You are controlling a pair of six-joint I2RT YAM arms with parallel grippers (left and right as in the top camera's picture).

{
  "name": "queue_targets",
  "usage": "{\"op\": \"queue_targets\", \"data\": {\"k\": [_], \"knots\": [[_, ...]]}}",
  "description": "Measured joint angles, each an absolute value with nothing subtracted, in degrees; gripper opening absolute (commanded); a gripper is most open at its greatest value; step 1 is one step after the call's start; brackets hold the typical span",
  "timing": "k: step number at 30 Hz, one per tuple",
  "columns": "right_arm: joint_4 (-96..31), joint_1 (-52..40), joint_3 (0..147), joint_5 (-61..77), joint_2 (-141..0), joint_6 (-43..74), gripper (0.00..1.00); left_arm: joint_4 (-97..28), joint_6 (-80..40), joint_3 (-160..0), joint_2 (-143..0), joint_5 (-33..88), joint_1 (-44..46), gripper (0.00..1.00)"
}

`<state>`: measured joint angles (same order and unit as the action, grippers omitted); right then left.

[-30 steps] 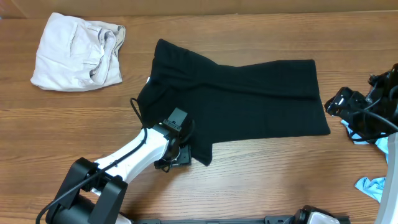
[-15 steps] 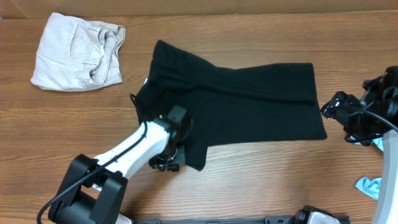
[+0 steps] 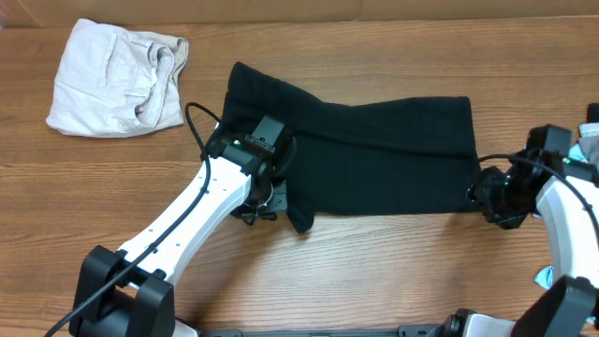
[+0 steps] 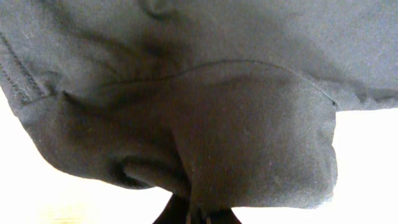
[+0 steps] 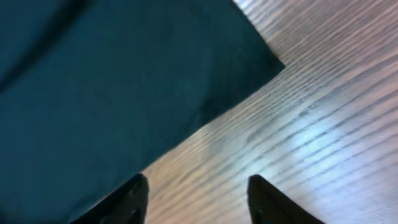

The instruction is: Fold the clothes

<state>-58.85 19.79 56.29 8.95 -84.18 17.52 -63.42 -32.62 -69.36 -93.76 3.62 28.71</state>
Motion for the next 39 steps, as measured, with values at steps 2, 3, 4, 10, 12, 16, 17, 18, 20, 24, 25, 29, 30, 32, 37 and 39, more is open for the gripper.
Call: {"op": "queue_targets", "data": {"k": [2,3,4,10,12,16,17,18,20,24,25,29,30,32,37,39], "knots": [[-55.1,19.8,54.1,8.1,-84.9,19.0,0.46,-63.4,-32.6,-69.4,-93.8,3.6,28.7,0.04],[-53.4,19.8,53.1,7.6,-85.4,19.7,0.45,-63.4,-32.6,-69.4,-93.8,3.4,28.7,0.04],[-52.1,19.8,52.3,7.1,-85.8,20.3,0.44,-63.4,-32.6,-69.4,-93.8,3.2,28.7,0.04],[-46.5,19.8,48.2,4.9,-86.8,22.7,0.44,-63.2,-32.6,-69.4,-93.8,2.3,28.7,0.04],[-44.5,19.8,47.3,4.3,-86.8,23.3,0.44,-63.0,-32.6,-69.4,-93.8,2.3,28.7,0.04],[-42.4,19.8,46.5,3.6,-87.8,24.3,0.44,-62.9,-32.6,-69.4,-93.8,2.1,28.7,0.04],[-41.9,19.8,46.5,3.6,-88.3,24.4,0.44,-62.9,-32.6,-69.4,-93.8,2.0,28.7,0.04],[-41.5,19.8,46.5,3.5,-88.9,24.6,0.44,-62.8,-32.6,-69.4,-93.8,2.0,28.7,0.04],[-40.5,19.8,46.5,3.4,-90.4,24.8,0.44,-62.8,-32.6,-69.4,-93.8,1.8,28.7,0.04],[-39.4,19.8,46.6,3.2,-92.4,25.4,0.4,-62.8,-32.6,-69.4,-93.8,1.6,28.7,0.04],[-39.3,19.8,46.6,3.1,-92.5,25.5,0.39,-62.8,-32.6,-69.4,-93.8,1.6,28.7,0.04],[-39.3,19.8,46.7,2.9,-92.7,25.8,0.31,-62.8,-32.6,-69.4,-93.8,1.2,28.7,0.04],[-39.3,19.8,46.7,2.7,-92.8,25.9,0.27,-62.8,-32.6,-69.4,-93.8,0.9,28.7,0.04],[-39.1,19.9,46.7,2.6,-92.9,26.0,0.19,-62.8,-32.6,-69.4,-93.8,0.0,28.7,0.04],[-37.7,19.9,46.8,2.7,-93.2,26.5,0.04,-62.8,-32.6,-69.4,-93.8,-1.6,27.7,0.04],[-37.2,19.9,46.8,2.8,-93.4,26.6,0.04,-62.8,-32.6,-69.4,-93.8,-1.8,26.4,0.04]]}}
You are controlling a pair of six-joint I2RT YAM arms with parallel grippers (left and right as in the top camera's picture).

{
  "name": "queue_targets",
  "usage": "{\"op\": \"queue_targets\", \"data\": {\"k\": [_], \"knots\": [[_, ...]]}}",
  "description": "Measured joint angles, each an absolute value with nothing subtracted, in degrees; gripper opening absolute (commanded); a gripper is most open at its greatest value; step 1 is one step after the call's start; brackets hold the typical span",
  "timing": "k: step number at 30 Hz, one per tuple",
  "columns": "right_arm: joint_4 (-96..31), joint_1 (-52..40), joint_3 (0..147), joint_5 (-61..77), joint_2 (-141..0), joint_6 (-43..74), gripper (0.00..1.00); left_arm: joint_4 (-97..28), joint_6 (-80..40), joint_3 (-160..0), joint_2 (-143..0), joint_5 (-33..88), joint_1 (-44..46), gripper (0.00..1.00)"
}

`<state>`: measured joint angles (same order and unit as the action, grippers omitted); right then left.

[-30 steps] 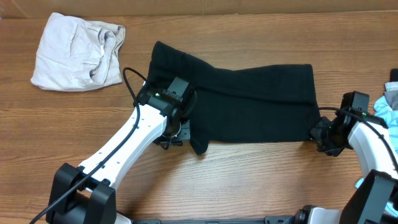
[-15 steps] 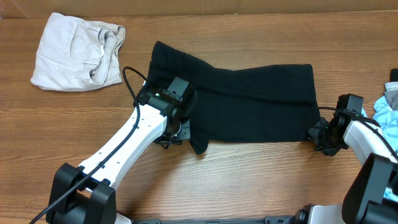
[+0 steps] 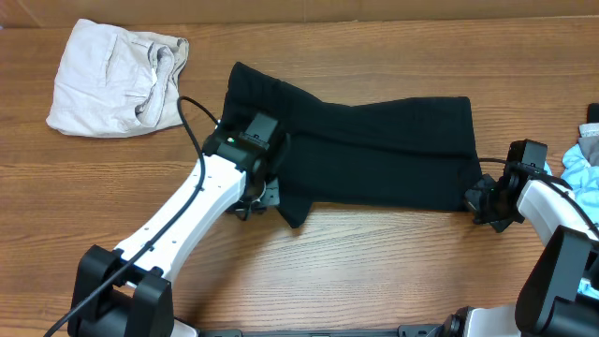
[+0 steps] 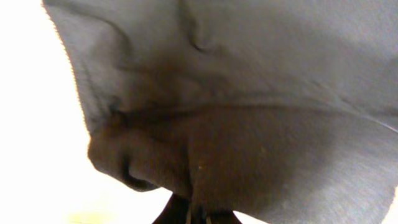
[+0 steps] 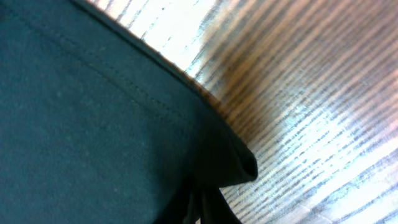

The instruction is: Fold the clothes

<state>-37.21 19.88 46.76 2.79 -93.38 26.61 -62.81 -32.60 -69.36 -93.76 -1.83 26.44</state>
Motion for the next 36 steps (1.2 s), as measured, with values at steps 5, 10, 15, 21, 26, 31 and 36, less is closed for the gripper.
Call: {"op": "queue_targets", "data": {"k": [5,10,15,21,26,31,36], "knots": [[-39.0,19.9,47.2,3.7,-93.5,26.6,0.04,-63.5,-31.4,-69.9,-93.8,-2.0,21.6,0.04],[-51.0,19.8,50.0,6.9,-93.8,24.8,0.04,-67.7,-29.8,-75.5,-93.8,-2.0,17.3,0.04],[-61.6,19.8,55.7,7.9,-91.4,23.1,0.04,-72.3,-27.4,-82.0,-93.8,-2.0,16.9,0.04],[-67.8,19.8,58.8,8.8,-84.0,20.7,0.04,-76.8,-26.3,-83.7,-93.8,-2.1,17.5,0.04],[-65.3,19.8,58.8,9.3,-82.5,19.4,0.04,-74.7,-26.3,-83.7,-93.8,-2.6,17.6,0.04],[-58.8,19.8,58.9,10.3,-82.5,18.7,0.04,-66.5,-26.3,-83.7,-93.8,-5.1,17.6,0.04],[-52.2,19.8,58.9,11.6,-82.5,18.3,0.04,-58.4,-26.3,-83.7,-93.9,-7.9,17.6,0.04]]}}
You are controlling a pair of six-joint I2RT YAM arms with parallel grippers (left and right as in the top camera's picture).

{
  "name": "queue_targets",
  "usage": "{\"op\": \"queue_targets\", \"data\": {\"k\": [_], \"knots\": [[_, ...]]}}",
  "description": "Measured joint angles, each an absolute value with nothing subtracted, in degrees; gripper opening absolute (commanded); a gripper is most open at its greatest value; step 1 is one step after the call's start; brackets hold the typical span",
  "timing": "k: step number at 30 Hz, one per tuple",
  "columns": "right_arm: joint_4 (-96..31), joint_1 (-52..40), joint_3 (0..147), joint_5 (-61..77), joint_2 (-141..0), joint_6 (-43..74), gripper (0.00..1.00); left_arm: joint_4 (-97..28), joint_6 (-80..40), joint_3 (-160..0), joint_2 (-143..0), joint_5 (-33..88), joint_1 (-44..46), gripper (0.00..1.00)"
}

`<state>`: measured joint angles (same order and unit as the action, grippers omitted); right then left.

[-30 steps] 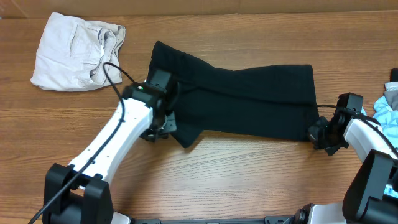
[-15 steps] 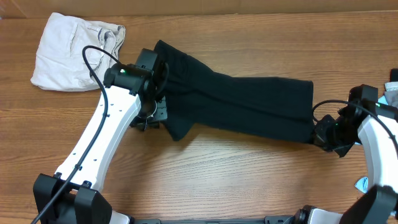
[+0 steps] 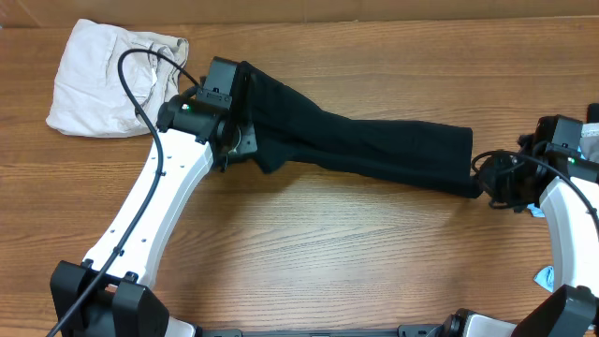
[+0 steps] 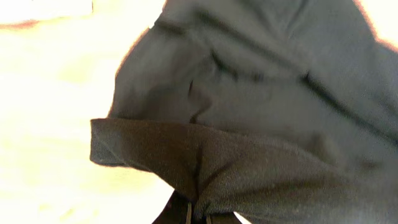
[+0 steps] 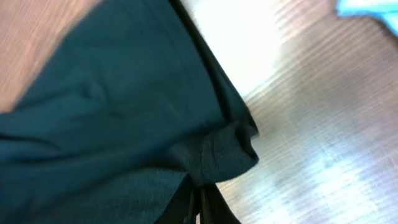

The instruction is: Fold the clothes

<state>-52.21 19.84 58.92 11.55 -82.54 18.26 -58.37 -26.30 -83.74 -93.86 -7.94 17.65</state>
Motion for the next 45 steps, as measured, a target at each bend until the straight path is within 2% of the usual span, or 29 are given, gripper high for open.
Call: {"op": "queue_targets", "data": {"k": [10,17,21,23,24,25,26,27,28,30,32,36,45], "knots": [[-38.2,16.8,58.9,16.1,-90.1,17.9,0.04,-50.4,-26.3,-83.8,-103.1,-12.0,17.6,0.04],[-30.2,12.2,58.9,15.5,-97.3,18.0,0.04,-38.5,-26.3,-83.8,-111.6,-12.7,17.6,0.05],[-27.1,11.4,58.9,14.7,-100.5,18.5,0.04,-31.8,-26.3,-83.8,-114.8,-12.7,17.6,0.11],[-25.9,11.4,58.9,14.6,-101.5,18.8,0.04,-29.4,-26.2,-83.8,-116.0,-12.7,17.6,0.29],[-25.4,11.4,58.9,14.5,-101.8,18.9,0.11,-28.3,-26.0,-83.8,-116.4,-12.7,17.6,0.55],[-25.1,11.4,58.9,14.4,-102.0,19.0,0.23,-27.5,-25.9,-83.8,-116.8,-12.7,17.6,0.72],[-24.4,11.4,58.9,14.3,-102.1,19.0,0.43,-26.8,-25.6,-83.8,-117.0,-12.9,17.6,0.88],[-24.0,11.4,58.9,14.2,-102.1,19.1,0.63,-26.2,-25.5,-83.8,-117.1,-13.1,17.6,0.99],[-24.1,11.4,59.1,14.2,-102.1,19.3,0.76,-25.8,-25.3,-83.8,-117.2,-13.4,17.6,1.0],[-25.8,11.4,59.8,14.2,-102.1,19.4,0.88,-25.8,-24.3,-83.8,-117.2,-13.8,17.6,1.0],[-29.3,11.4,61.6,14.2,-102.1,19.4,0.94,-28.4,-22.9,-84.8,-117.2,-14.2,17.6,1.0],[-36.0,11.5,67.2,14.1,-102.1,18.6,1.0,-38.1,-21.1,-89.5,-117.2,-14.4,17.5,1.0],[-43.3,11.6,71.2,7.2,-102.2,15.2,1.0,-61.2,-19.2,-107.0,-116.1,-9.9,14.3,1.0]]}}
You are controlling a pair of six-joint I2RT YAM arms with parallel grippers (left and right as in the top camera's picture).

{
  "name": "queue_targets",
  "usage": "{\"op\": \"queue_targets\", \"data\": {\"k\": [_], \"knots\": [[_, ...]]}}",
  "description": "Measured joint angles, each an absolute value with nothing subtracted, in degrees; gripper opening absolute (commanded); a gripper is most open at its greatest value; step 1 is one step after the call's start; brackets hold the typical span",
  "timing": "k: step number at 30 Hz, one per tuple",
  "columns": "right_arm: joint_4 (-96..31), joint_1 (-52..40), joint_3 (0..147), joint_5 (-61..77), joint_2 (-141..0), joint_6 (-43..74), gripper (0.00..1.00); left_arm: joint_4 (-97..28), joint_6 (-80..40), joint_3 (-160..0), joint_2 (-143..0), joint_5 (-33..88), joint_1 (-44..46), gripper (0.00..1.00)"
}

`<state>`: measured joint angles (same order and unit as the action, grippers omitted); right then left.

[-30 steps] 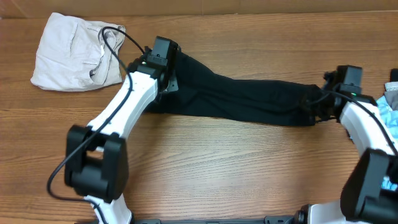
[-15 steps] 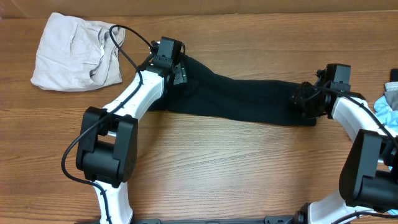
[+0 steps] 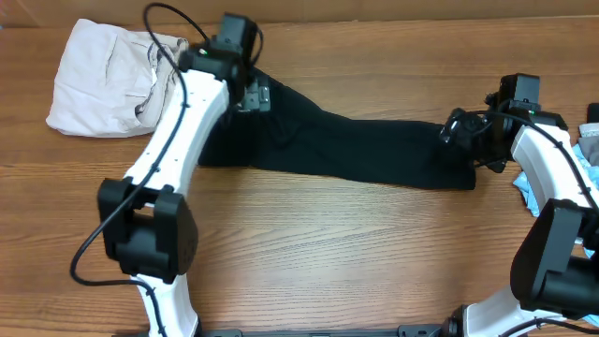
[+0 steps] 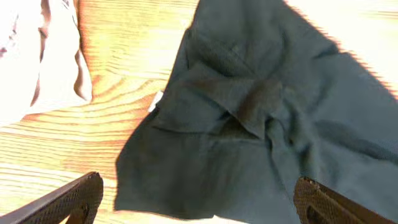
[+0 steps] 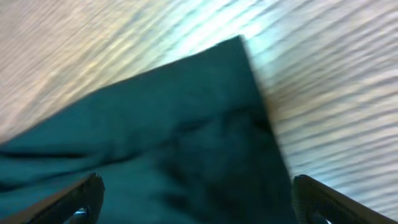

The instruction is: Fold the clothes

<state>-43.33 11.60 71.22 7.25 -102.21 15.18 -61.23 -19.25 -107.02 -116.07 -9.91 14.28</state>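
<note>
A black garment [image 3: 346, 145] lies across the table as a long, narrow folded band. My left gripper [image 3: 255, 96] hovers open over its left end. The left wrist view shows the wide-apart gripper [image 4: 199, 198] above rumpled black cloth [image 4: 249, 124], with nothing between the fingers. My right gripper [image 3: 465, 139] is open over the band's right end. In the right wrist view the gripper [image 5: 199, 193] spans flat black cloth [image 5: 186, 137] whose corner lies on bare wood.
A crumpled white garment [image 3: 117, 75] lies at the back left, just beyond the black band's left end, and its edge also shows in the left wrist view [image 4: 37, 62]. Light blue cloth [image 3: 590, 148] sits at the right table edge.
Both grippers were shut on the black garment's edge, holding it raised. Now both are open and the garment lies flat on the table, its left end farther back and spread out.
At first my left gripper held the garment's near left corner while the right stood open at the near right corner. Then the right was shut on that corner. Both then held the near edge over toward the far edge. Now the garment lies released as a narrower band.
</note>
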Motion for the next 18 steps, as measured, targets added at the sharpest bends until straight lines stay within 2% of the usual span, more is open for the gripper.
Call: {"op": "queue_targets", "data": {"k": [8,14,18], "knots": [[-41.8,11.6,71.2,2.6,-106.5,13.8,0.95,-64.5,-15.9,-109.1,-115.0,-5.9,11.2,1.0],[-40.9,11.6,70.6,2.3,-110.5,13.4,0.71,-64.7,-14.9,-108.6,-115.0,-5.7,10.8,1.0],[-40.0,11.6,70.5,2.4,-111.2,13.4,0.7,-64.7,-14.8,-108.4,-115.0,-5.6,10.8,1.0]]}}
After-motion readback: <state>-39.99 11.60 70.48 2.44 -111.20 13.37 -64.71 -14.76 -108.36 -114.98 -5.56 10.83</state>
